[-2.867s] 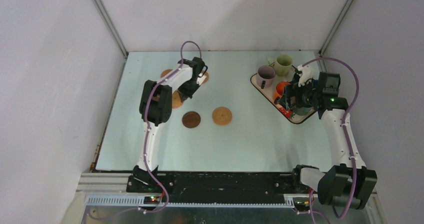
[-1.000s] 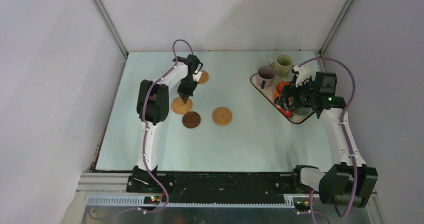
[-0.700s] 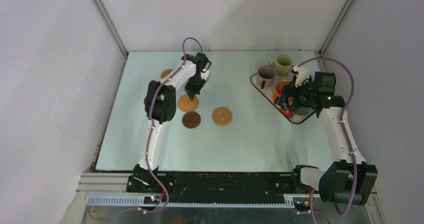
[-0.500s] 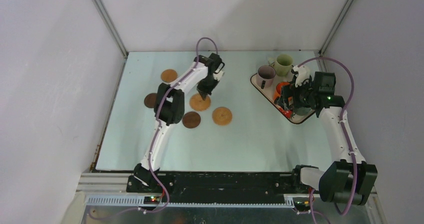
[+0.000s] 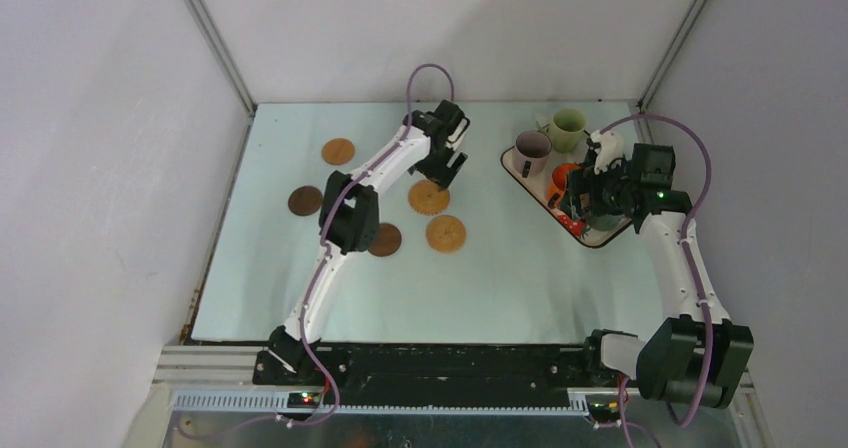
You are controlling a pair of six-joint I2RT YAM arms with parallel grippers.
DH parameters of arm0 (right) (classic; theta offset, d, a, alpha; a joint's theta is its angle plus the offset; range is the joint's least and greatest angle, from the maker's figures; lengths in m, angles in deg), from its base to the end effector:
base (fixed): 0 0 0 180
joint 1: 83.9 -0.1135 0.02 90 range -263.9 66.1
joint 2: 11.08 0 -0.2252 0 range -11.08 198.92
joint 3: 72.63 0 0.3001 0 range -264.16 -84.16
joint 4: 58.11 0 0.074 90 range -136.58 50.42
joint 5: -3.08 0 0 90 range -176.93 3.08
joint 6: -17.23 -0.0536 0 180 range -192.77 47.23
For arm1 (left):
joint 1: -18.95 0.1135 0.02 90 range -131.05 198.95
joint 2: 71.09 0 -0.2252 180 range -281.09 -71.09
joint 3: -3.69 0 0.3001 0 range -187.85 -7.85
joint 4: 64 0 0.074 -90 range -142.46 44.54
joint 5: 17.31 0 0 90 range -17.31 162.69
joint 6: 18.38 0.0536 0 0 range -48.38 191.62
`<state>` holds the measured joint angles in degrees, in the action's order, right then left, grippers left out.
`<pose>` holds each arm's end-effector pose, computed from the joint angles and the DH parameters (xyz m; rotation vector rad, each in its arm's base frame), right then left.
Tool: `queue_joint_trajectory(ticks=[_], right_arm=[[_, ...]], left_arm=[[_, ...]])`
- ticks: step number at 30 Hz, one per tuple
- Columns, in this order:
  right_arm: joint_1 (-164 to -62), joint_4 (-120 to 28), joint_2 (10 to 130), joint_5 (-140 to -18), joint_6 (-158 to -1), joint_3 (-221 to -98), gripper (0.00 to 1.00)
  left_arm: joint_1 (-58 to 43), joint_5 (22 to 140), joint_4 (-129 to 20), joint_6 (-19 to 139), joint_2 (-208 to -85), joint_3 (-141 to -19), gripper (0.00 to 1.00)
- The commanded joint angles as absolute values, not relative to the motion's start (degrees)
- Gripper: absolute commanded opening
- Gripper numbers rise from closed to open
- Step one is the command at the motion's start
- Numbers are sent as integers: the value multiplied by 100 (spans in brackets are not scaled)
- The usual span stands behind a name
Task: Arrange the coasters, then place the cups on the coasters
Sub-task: Move the coaster to the center of the board.
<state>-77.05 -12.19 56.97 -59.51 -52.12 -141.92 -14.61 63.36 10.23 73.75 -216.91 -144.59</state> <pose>0.3229 -0.0139 0.2434 -0.4981 2.2079 0.3099 0.4596 -0.2945 0.1324 0.8203 2.6673 0.0979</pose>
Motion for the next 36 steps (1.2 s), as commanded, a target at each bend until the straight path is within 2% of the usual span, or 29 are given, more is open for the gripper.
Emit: queue_joint_trajectory(ticks=[1, 4, 8, 12, 15, 18, 23, 25, 29, 35, 36], right_arm=[[-7609, -1342, 5736, -5847, -5218, -14188, 93], [-7585, -1339, 5738, -5803, -5240, -14190, 93], [-7582, -1336, 5710, -5662, -5276, -14190, 93], [-7713, -1353, 5654, -5493, -5326, -14188, 92], [-7996, -1445, 5614, -5531, -5374, -14169, 92], [-8690, -1751, 5582, -6034, -5382, -14131, 92], [-10404, -2304, 6016, -7516, -5233, -14444, 95], [-11041, -2295, 6511, -7943, -5111, -14835, 95], [-11623, -2307, 7901, -8576, -5324, -15976, 95], [-12027, -880, 10914, -9812, -5705, -18987, 91], [-12073, -748, 11130, -9858, -5812, -19477, 91]], left_arm=[[-1028, 6194, 686, 7216, -20478, -14564, 96], [-770, 6448, 536, 7382, -19355, -14042, 99], [-148, 7149, 431, 7846, -17762, -12735, 100], [303, 6946, 3, 8348, -15870, -10629, 100], [554, 6252, -592, 8514, -14575, -8695, 100], [685, 5685, -675, 8563, -13453, -7316, 100], [919, 5587, -466, 8624, -11762, -6062, 100], [1014, 5464, -689, 8569, -11117, -5611, 100], [1080, 4957, -1350, 8414, -10215, -4832, 100], [1086, 4147, -1793, 8071, -10045, -4652, 100], [1086, 4126, -1830, 8061, -10109, -4713, 100]])
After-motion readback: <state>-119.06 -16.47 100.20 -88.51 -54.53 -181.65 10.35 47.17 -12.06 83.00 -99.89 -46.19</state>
